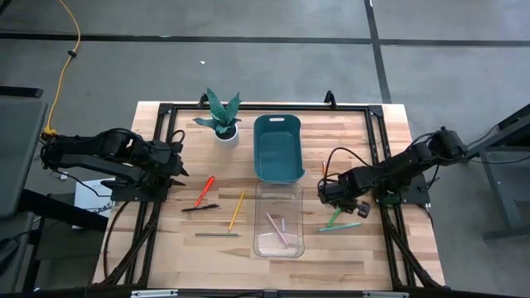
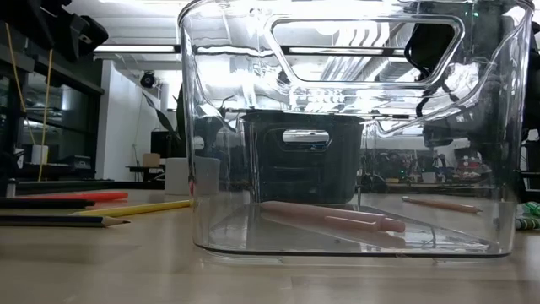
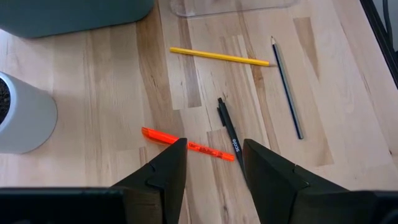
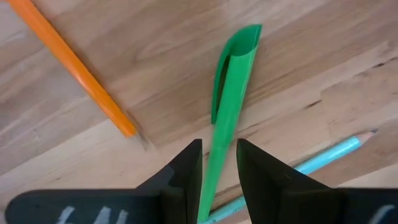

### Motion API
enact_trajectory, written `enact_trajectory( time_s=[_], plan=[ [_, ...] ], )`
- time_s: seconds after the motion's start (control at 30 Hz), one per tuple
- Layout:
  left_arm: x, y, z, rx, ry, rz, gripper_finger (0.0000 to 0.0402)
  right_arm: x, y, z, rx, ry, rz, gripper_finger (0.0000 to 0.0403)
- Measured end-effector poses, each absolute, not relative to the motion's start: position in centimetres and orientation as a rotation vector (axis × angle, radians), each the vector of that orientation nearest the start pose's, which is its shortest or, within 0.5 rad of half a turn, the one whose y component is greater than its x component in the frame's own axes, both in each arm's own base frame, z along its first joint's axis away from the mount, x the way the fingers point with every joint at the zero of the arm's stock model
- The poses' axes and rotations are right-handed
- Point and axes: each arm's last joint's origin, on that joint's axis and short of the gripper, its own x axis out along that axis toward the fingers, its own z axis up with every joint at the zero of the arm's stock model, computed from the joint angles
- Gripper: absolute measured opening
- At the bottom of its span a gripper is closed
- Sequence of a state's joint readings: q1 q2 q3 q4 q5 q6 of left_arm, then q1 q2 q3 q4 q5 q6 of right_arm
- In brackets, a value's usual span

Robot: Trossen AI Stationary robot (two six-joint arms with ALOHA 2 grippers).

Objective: Sort pens & pencils
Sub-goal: Put the green pen into the transparent bin

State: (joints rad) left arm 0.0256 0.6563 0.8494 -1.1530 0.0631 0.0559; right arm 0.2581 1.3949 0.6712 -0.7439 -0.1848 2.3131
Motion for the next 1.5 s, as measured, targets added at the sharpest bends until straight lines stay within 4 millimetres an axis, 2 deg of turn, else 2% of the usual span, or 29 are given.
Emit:
enact_trajectory(
  time_s=[0.3, 0.47, 0.6, 0.8, 1.5],
  plan=[
    [9.5, 0.1, 29.1, 0.003, 0.957, -0.059, 0.0145, 17.1, 5.0, 18.1, 1.72, 1.064, -1.429, 0.0092],
    [9.5, 0.0, 29.1, -0.018, 0.957, -0.073, 0.0145, 16.0, 4.2, 19.2, 1.691, 0.968, -1.436, 0.0092],
    [9.5, 0.0, 29.1, -0.038, 0.957, -0.077, 0.0145, 16.6, 3.9, 18.9, 1.678, 0.905, -1.428, 0.0092],
    [9.5, 0.0, 29.1, -0.042, 0.958, -0.075, 0.0145, 17.7, 4.4, 17.9, 1.666, 0.915, -1.429, 0.0092],
    [9.5, 0.0, 29.1, -0.039, 0.958, -0.076, 0.0145, 19.6, 6.3, 16.0, 1.74, 1.077, -1.368, 0.0092]
  ],
)
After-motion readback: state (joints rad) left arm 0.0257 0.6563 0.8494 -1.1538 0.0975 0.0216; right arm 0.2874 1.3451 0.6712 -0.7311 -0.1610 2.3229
